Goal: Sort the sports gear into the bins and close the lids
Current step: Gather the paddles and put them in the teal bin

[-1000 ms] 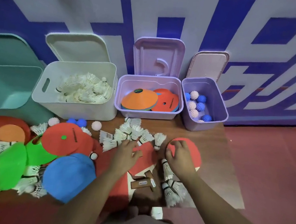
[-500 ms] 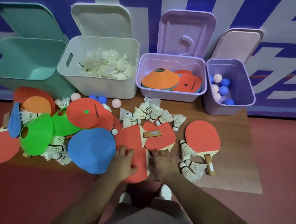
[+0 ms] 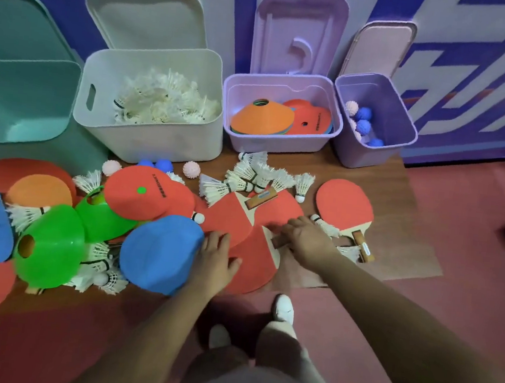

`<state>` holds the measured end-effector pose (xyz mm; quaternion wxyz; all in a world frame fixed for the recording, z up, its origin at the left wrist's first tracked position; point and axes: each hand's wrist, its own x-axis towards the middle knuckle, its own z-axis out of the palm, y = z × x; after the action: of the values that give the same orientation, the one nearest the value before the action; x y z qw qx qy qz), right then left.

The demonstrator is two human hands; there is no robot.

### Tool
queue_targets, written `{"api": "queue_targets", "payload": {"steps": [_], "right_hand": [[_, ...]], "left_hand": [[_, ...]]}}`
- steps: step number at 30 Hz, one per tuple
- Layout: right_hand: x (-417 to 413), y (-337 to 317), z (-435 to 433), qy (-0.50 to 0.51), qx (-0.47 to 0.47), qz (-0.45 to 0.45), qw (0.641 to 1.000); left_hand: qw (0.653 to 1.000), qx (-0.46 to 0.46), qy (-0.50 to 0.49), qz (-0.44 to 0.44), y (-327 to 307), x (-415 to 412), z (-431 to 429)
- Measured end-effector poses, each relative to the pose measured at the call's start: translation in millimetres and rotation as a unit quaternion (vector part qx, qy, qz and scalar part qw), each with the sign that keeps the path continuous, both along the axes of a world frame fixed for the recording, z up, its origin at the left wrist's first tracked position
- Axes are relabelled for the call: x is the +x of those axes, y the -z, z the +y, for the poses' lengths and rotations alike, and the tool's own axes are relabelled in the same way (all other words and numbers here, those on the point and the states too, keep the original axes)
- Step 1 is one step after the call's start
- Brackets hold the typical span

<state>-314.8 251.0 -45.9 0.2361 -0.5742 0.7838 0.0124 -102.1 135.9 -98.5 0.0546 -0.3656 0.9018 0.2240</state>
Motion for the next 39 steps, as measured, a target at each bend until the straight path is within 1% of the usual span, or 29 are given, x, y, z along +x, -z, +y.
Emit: {"api": "queue_targets", "payload": {"steps": [3,6,9,10,11,12,13,14,15,16,17,18,19,20,22,23,25,29,31,32,35,37,39], "right_hand": [[-3,-21,8,0.009,-0.018,0.051,0.999],[-14,-35,29,0.056,-0.053,0.078,0.994],[-32,-43,52,0.118,-0.113,0.093,0.982],[-38,-44,57,0.154,-0.131,0.096,0.975],[-44,-44,61,0.197,-0.149,0.091,0.965],[-47,-44,63,0.24,-0.166,0.072,0.954],[-47,-44,61,0.279,-0.182,0.042,0.942],[-47,-42,60,0.312,-0.193,0.007,0.93],[-46,-40,58,0.337,-0.201,-0.03,0.919],[-44,-37,56,0.354,-0.206,-0.063,0.91],[-43,-31,56,0.362,-0.209,-0.09,0.904],[-41,-28,57,0.367,-0.207,-0.113,0.9],[-43,-25,60,0.371,-0.205,-0.136,0.896],[-45,-24,63,0.381,-0.197,-0.159,0.889],[-61,-21,73,0.424,-0.187,-0.205,0.862],[-73,-18,78,0.45,-0.184,-0.215,0.847],[-104,-8,88,0.494,-0.154,-0.215,0.828],[-159,26,94,0.53,-0.05,-0.208,0.82],[-176,43,88,0.539,-0.015,-0.233,0.809],[-180,50,84,0.551,-0.007,-0.258,0.793],[-186,64,72,0.61,-0.007,-0.313,0.728],[-189,70,68,0.629,-0.006,-0.326,0.706],[-191,74,69,0.64,-0.036,-0.346,0.685]], "left_hand": [[1.0,0.006,0.02,-0.007,-2,-3,-8],[1.0,0.018,0.019,-0.016,-7,-14,-10],[0.999,0.028,-0.025,0.03,-14,-31,-9],[0.997,0.046,-0.04,0.055,-20,-39,-7],[0.99,0.094,-0.063,0.089,-28,-49,-6],[0.969,0.187,-0.097,0.129,-39,-61,-4],[0.917,0.33,-0.147,0.167,-52,-72,-1],[0.824,0.486,-0.203,0.211,-64,-86,5],[0.718,0.6,-0.249,0.25,-73,-97,9],[0.63,0.661,-0.285,0.292,-79,-106,13],[0.573,0.685,-0.306,0.329,-81,-114,15],[0.544,0.687,-0.322,0.359,-81,-119,17],[0.533,0.679,-0.334,0.377,-80,-125,19],[0.53,0.669,-0.349,0.388,-78,-130,21],[0.543,0.642,-0.377,0.389,-75,-140,23],[0.553,0.625,-0.394,0.384,-76,-142,22],[0.568,0.592,-0.426,0.382,-75,-150,25],[0.581,0.549,-0.462,0.384,-76,-160,30],[0.578,0.531,-0.476,0.396,-74,-165,32],[0.578,0.522,-0.482,0.401,-73,-167,32],[0.595,0.499,-0.488,0.398,-68,-172,33],[0.598,0.492,-0.49,0.401,-65,-174,36],[0.595,0.486,-0.494,0.406,-63,-175,36]]}}
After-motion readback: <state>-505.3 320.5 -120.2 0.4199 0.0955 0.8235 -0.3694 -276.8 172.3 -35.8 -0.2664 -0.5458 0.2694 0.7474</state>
